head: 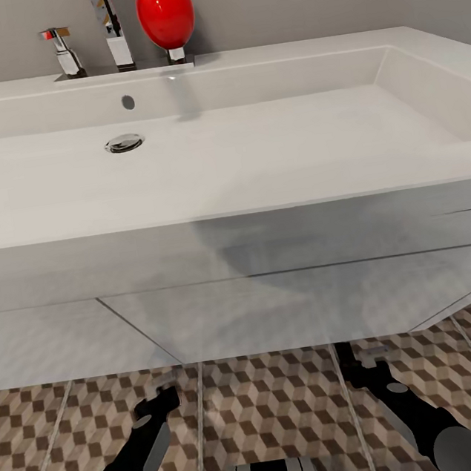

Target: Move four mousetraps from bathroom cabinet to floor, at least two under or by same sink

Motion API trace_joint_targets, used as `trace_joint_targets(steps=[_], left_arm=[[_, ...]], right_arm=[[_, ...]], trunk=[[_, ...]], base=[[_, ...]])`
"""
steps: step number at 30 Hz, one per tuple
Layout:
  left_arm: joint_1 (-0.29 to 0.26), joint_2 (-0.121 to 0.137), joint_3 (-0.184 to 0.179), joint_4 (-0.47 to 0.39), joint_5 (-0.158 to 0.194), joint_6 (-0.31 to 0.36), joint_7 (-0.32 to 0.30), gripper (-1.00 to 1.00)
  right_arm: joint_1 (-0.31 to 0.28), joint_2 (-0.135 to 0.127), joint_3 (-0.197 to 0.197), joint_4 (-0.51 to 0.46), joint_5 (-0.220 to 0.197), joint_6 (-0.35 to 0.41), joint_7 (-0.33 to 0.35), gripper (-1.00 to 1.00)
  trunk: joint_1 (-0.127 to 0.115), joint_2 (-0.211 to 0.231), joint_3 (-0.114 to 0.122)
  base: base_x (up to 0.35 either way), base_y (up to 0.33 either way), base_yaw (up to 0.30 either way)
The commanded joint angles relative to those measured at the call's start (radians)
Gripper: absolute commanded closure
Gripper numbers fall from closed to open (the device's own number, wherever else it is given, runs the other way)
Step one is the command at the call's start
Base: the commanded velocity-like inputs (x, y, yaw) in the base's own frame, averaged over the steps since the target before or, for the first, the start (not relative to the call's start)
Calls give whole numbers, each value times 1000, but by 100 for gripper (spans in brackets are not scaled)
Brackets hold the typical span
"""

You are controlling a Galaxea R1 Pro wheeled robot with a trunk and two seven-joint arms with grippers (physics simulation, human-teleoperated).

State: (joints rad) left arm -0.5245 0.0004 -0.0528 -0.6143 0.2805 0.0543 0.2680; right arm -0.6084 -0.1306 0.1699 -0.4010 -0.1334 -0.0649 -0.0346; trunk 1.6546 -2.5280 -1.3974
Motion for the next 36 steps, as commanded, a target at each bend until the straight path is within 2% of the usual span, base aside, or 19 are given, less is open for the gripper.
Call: trace_joint_targets(steps=[1,10,25,27,32,36], left_arm=[[0,2,-6,-3,3,4,20,100],[1,-7,-11,-5,5,3,47,100],[0,-12,-16,-12,3,-3,53,100],[0,-12,-17,-24,3,-3,53,100],[0,-10,-13,-124,3,4,53,100],[1,-8,-12,-144,1,6,51,100]], right_arm=[[-1,-1,8,1,-14,-4,-1,100],[-1,-1,8,1,-14,-4,-1,100],[-1,-1,8,1,-14,-4,-1,100],[-1,-1,8,1,-14,-4,-1,100],[-1,-1,9,1,-13,-4,-1,100],[-1,-1,9,1,-12,-4,-1,100]], trunk=[[0,0,-1],[0,0,-1],[0,0,-1],[0,0,-1],[0,0,-1],[0,0,-1]], base=[[0,0,0],[0,0,0],[0,0,0],[0,0,0],[0,0,0],[0,0,0]])
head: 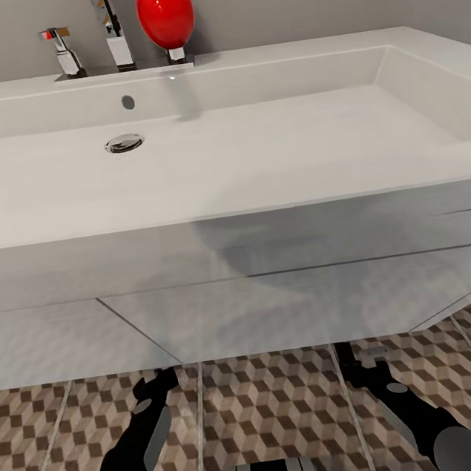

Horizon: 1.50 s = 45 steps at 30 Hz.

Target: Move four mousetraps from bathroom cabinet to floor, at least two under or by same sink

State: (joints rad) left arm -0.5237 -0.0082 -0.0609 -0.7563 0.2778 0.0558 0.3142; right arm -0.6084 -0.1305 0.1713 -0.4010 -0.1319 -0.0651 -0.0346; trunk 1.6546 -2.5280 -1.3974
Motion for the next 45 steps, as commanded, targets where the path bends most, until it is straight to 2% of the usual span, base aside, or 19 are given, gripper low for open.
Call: trace_joint_targets(steps=[1,19,36,45], left_arm=[[0,1,-4,-2,3,5,4,100],[1,-1,-6,54,4,2,-1,100],[1,-2,-7,57,6,4,-1,100],[0,-1,-7,58,5,3,1,100]], right_arm=[[-1,-1,8,1,-14,-4,-1,100],[-1,-1,7,1,-13,-5,-1,100],[-1,-1,7,1,-13,-5,-1,100],[-1,-1,7,1,-12,-5,-1,100]], trunk=[[0,0,-1],[0,0,-1],[0,0,-1],[4,-2,-35]], base=[[0,0,0],[0,0,0],[0,0,0],[0,0,0]])
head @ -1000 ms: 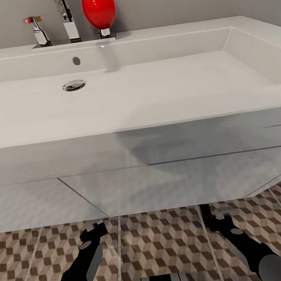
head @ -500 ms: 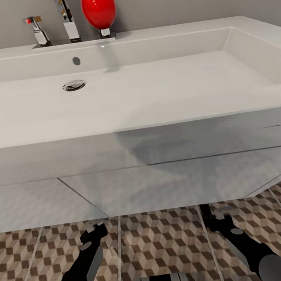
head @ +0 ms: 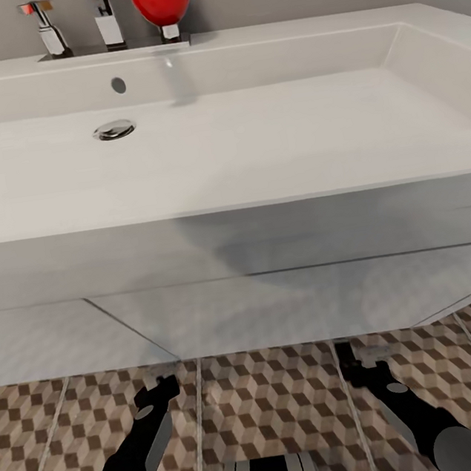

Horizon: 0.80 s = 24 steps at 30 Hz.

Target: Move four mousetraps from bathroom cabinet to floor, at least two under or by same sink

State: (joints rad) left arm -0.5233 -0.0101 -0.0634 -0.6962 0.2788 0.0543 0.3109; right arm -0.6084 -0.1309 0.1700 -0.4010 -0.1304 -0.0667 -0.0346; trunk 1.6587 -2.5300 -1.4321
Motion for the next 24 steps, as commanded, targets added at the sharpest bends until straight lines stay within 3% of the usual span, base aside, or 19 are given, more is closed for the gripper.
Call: trace_joint_targets(steps=[1,8,12,16,24], left_arm=[[0,1,-4,-2,3,4,5,100],[0,0,-3,-5,5,1,5,100],[0,-1,-1,-10,5,-4,10,100],[0,-1,-1,-13,5,-10,14,100],[0,0,-1,-18,5,-84,12,100]], right_arm=[[-1,-1,8,1,-14,-4,-1,100],[1,-1,7,1,-12,-19,5,100],[4,-2,7,1,-14,-100,9,100],[5,-3,6,1,-14,-129,11,100],[6,-4,7,-3,-12,-140,10,100]], trunk=[[0,-1,-5],[1,-1,-12],[1,-1,-12],[1,-1,-12],[1,-1,-12]], base=[[0,0,0],[0,0,0],[0,0,0],[0,0,0],[0,0,0]])
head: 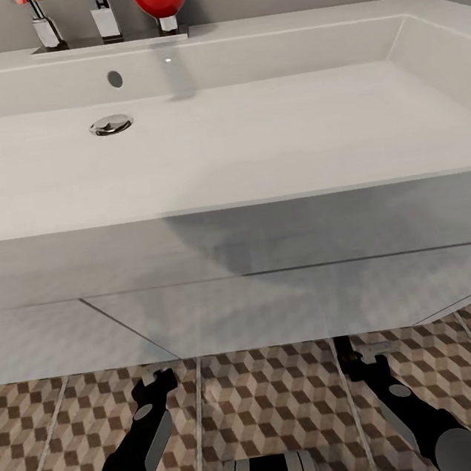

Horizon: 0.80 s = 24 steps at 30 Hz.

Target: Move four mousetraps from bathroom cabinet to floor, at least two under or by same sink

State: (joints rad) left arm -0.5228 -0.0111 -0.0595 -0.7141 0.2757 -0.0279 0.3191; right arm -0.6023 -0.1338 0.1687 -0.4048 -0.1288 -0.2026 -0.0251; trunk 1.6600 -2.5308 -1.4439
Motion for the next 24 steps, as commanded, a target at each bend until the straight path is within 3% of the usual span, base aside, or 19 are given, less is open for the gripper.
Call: trace_joint_targets(steps=[1,24], left_arm=[[0,1,-5,-1,8,-6,4,100],[0,9,-10,0,7,-53,-10,100]], right_arm=[[-1,-1,8,0,-14,-4,1,100],[-1,-1,5,-7,-14,-4,-1,100]], trunk=[[0,0,-1],[0,0,-1]], base=[[0,0,0],[0,0,0]])
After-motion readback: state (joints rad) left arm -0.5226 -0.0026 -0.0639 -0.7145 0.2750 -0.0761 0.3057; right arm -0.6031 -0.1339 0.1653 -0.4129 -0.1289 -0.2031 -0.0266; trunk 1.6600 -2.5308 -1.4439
